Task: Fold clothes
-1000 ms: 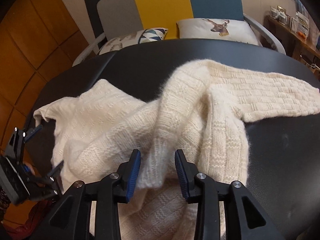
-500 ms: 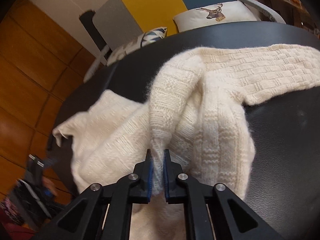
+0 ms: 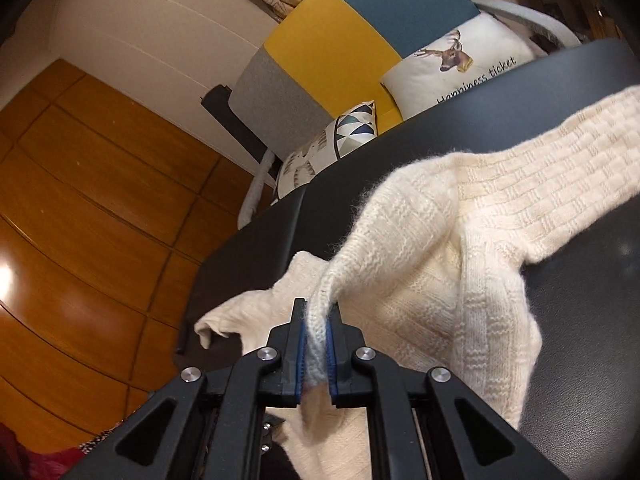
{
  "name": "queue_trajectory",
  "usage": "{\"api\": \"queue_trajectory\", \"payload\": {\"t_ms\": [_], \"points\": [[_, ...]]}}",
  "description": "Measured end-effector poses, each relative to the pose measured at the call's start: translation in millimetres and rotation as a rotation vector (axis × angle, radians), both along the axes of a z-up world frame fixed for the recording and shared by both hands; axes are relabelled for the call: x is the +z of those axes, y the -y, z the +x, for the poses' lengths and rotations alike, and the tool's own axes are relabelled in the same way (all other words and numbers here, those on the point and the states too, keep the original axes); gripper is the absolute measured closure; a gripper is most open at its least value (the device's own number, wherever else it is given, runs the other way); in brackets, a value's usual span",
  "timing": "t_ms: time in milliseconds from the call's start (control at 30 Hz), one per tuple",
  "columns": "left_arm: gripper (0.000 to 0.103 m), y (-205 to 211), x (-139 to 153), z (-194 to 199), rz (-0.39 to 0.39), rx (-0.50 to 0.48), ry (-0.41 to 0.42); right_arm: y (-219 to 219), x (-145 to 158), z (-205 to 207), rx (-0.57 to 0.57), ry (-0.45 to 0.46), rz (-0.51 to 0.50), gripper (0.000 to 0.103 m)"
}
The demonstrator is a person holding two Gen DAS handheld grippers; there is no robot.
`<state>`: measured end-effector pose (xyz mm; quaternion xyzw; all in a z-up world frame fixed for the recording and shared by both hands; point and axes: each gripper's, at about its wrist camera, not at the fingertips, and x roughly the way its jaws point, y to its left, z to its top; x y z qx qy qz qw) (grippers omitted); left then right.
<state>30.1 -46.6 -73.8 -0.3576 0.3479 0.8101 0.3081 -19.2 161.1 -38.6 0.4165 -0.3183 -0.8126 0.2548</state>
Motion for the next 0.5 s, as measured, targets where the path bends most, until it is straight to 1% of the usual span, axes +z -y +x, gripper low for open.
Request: {"api": "queue_trajectory", "payload": {"t_ms": [67,133,200,267,433,500], "points": [[0.081,1.9,13.4,-5.1,0.037,0.002,0.037,-4.8,0.8,-0.6,-0.001,0.000,-0.006,0.096],[0.082,8.0,33.2,-12.3,0.078,0.018,0.030,-8.6,2.0,-1.8,-0.002,-0.001,-0.016,0.096],[0.087,11.2,46.4,-19.7,0.100,0.040,0.036,-11.5,2.5,-3.5,-0.002,0.000,-0.036,0.096],[0.093,17.0,61.4,-29.6,0.157,0.064,0.071,-16.1,3.6,-6.4,-0.003,-0.001,-0.052,0.096],[0.095,32.9,91.7,-45.5,0.196,0.137,0.016,-26.2,9.2,-25.4,-0.011,0.002,-0.095,0.096],[0.095,38.6,105.7,-64.0,0.219,0.186,-0.010,-30.3,15.4,-40.2,-0.018,-0.007,-0.112,0.096]]}}
